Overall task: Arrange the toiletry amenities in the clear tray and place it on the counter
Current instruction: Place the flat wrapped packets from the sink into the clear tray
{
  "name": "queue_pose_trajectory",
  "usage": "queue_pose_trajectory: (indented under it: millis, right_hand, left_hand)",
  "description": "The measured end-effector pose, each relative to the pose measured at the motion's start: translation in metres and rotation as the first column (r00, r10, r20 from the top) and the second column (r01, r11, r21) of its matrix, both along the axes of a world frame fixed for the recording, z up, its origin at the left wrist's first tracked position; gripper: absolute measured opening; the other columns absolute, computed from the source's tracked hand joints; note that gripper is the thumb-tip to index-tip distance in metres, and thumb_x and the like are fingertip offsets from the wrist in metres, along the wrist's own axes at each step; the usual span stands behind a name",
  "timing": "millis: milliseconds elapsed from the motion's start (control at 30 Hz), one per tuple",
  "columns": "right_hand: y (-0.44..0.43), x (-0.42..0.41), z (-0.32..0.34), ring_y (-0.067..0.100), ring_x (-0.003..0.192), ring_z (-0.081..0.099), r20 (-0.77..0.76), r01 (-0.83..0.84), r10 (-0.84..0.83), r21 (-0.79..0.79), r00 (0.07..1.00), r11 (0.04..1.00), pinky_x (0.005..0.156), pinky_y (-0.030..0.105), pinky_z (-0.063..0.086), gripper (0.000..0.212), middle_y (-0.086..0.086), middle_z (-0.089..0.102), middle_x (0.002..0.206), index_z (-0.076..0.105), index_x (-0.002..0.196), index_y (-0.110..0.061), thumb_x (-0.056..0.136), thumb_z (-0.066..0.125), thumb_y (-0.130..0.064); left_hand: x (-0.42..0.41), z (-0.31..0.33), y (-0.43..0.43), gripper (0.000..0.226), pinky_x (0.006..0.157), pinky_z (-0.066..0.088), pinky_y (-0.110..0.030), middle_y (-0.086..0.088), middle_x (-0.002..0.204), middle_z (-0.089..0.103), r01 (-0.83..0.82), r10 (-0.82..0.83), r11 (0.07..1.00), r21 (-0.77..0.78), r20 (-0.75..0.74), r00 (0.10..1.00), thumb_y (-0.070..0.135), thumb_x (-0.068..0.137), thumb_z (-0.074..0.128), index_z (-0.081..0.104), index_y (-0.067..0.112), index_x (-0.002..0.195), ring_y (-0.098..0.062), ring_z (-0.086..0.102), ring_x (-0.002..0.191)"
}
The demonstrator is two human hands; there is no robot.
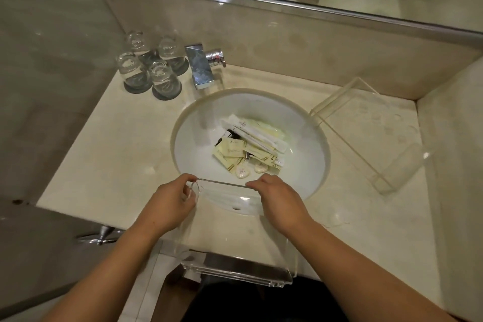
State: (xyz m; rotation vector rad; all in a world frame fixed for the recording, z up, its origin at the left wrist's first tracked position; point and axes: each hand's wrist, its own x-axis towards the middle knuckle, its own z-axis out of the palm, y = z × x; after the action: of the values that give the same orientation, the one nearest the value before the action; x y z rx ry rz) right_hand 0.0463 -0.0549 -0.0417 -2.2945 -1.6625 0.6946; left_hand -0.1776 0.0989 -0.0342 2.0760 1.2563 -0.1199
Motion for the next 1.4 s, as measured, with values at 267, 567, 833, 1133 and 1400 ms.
queue_pose_trajectory:
  millis: [267, 567, 833, 1133, 1400]
  right_hand:
    - [0.019, 0.021, -0.002, 0.010, 0.109, 0.060, -0.156, 0.116, -0.090, 0.163, 0.984, 0.980, 0.094, 0.031, 0.050, 0.032, -0.010, 0.064, 0.116, 0.066, 0.128, -0.031, 0.097, 0.058, -0.031]
    - [0.062, 0.095, -0.045, 0.012, 0.101, 0.061, -0.029, 0.115, -0.114, 0.040, 0.993, 0.993, 0.092, 0.037, 0.052, 0.037, -0.007, 0.063, 0.114, 0.068, 0.126, -0.028, 0.091, 0.068, -0.042]
    - [0.079, 0.109, -0.092, 0.017, 0.108, 0.050, 0.173, 0.028, -0.009, -0.108, 0.985, 0.994, 0.095, 0.032, 0.037, 0.059, -0.006, 0.049, 0.114, 0.060, 0.130, -0.037, 0.078, 0.071, -0.063]
    - [0.080, 0.118, -0.099, 0.015, 0.104, 0.054, 0.038, 0.213, -0.219, 0.123, 0.975, 0.969, 0.093, 0.030, 0.045, 0.026, -0.007, 0.054, 0.106, 0.073, 0.114, -0.026, 0.090, 0.068, -0.035]
    - [0.079, 0.112, -0.070, -0.001, 0.074, 0.060, -0.121, 0.224, -0.201, 0.214, 0.972, 0.951, 0.062, 0.013, 0.039, 0.011, -0.018, 0.061, 0.076, 0.067, 0.090, -0.036, 0.084, 0.073, -0.043]
  left_hand:
    - [0.008, 0.012, 0.034, 0.040, 0.078, 0.059, -0.036, 0.018, 0.097, 0.065, 0.002, -0.004, 0.997, 0.071, 0.035, 0.999, 0.049, 0.089, 0.063, 0.056, 0.044, 0.128, 0.000, 0.065, 0.082]
    - [0.100, -0.032, 0.106, 0.032, 0.083, 0.056, -0.037, 0.016, 0.109, 0.063, 0.391, -0.407, 0.899, 0.195, 0.048, 0.912, 0.041, 0.091, 0.067, 0.063, 0.041, 0.123, -0.005, 0.060, 0.097]
    - [0.173, -0.081, 0.113, 0.042, 0.086, 0.049, -0.032, 0.017, 0.116, 0.059, 0.683, -0.692, 0.699, 0.212, -0.040, 0.721, 0.056, 0.085, 0.068, 0.062, 0.042, 0.124, -0.007, 0.051, 0.111]
    - [0.203, -0.102, 0.117, 0.041, 0.090, 0.051, -0.038, 0.015, 0.107, 0.058, 0.724, -0.736, 0.671, 0.161, 0.021, 0.677, 0.060, 0.081, 0.067, 0.065, 0.040, 0.116, -0.009, 0.053, 0.106]
    - [0.196, -0.064, 0.117, 0.018, 0.080, 0.057, -0.032, 0.013, 0.094, 0.075, 0.654, -0.663, 0.748, 0.112, 0.184, 0.726, 0.045, 0.088, 0.073, 0.074, 0.029, 0.097, -0.004, 0.069, 0.089]
